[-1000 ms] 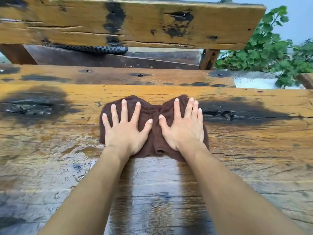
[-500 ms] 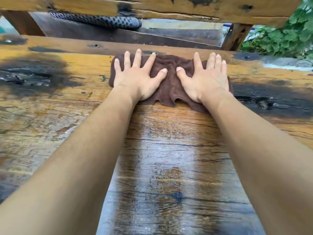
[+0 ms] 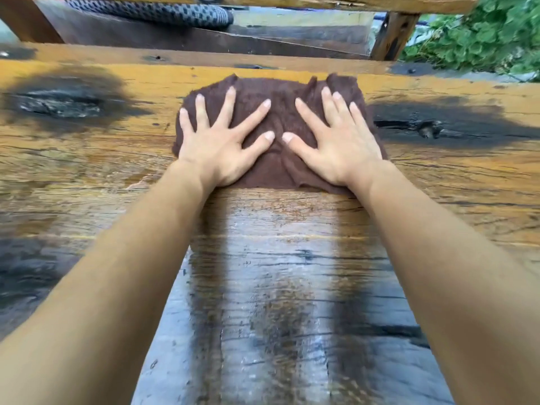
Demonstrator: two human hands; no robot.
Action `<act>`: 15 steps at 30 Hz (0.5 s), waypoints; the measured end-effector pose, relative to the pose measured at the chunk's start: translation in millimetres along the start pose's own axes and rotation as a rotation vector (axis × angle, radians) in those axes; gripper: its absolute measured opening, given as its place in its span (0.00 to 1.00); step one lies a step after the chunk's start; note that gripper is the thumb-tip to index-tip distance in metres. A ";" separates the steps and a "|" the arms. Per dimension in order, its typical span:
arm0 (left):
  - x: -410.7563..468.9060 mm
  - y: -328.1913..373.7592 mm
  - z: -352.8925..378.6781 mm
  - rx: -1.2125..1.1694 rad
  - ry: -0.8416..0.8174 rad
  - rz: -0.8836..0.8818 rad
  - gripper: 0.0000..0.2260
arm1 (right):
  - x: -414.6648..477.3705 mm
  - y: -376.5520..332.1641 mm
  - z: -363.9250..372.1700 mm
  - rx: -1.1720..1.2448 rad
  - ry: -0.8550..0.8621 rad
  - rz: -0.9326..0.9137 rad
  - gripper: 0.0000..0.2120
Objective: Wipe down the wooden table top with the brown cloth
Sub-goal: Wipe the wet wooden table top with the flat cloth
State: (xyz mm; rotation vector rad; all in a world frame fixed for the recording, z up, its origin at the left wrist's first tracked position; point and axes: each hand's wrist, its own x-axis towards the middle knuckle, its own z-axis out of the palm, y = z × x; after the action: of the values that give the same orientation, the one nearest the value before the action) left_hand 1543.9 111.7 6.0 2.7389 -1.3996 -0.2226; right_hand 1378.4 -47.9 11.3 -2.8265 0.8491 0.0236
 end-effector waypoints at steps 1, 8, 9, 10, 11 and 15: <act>-14.8 -3.4 0.5 0.005 -0.013 0.000 0.30 | -13.2 -4.2 0.1 0.009 -0.015 -0.001 0.38; -125.6 -13.6 11.4 0.027 -0.077 0.016 0.38 | -118.2 -33.8 13.5 -0.010 -0.077 0.020 0.45; -141.1 -12.5 13.1 0.036 -0.079 0.025 0.38 | -134.5 -38.2 15.9 -0.015 -0.077 0.027 0.46; -155.4 -11.6 15.8 0.042 -0.082 0.033 0.39 | -150.0 -42.3 19.0 -0.017 -0.078 0.035 0.46; -174.5 -11.3 15.7 0.046 -0.077 0.045 0.39 | -170.1 -49.0 19.7 -0.021 -0.075 0.037 0.45; -235.9 -7.9 22.3 0.057 -0.069 0.090 0.38 | -236.4 -67.2 30.7 -0.020 -0.079 0.067 0.46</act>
State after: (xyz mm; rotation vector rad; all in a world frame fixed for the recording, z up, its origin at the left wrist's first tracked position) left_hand 1410.5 307.7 7.2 2.7299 -1.5655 -0.2787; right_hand 1218.8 141.5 9.4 -2.7938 0.9299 0.1527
